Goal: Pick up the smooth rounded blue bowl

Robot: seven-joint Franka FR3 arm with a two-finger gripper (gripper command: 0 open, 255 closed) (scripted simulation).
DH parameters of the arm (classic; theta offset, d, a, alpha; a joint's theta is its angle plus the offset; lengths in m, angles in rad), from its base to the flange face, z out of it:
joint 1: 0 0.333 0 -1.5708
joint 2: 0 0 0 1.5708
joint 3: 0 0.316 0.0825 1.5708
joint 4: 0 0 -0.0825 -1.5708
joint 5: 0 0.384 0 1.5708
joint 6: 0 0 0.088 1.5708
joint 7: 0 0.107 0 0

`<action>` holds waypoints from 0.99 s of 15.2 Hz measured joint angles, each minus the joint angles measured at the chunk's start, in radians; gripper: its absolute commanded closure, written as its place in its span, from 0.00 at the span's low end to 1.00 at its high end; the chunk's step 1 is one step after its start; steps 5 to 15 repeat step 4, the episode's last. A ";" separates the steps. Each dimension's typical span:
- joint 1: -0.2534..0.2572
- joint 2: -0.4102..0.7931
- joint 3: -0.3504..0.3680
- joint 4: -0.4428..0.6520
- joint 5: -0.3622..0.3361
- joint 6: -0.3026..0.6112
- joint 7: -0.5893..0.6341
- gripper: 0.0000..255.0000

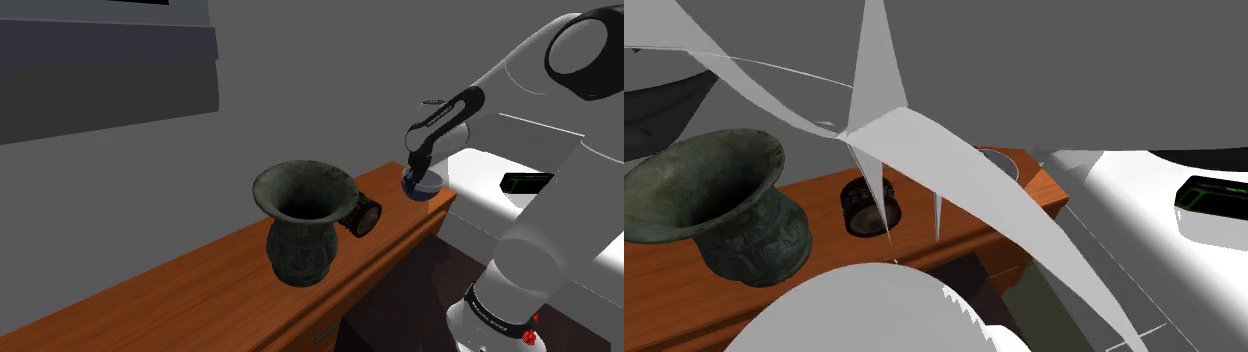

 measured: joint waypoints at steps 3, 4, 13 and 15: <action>0.000 -0.037 0.002 0.007 -0.013 -0.043 0.008 1.00; -0.001 -0.044 0.002 0.009 -0.016 -0.051 0.009 1.00; -0.001 -0.044 0.002 0.009 -0.016 -0.051 0.009 1.00; -0.001 -0.044 0.002 0.009 -0.016 -0.051 0.009 1.00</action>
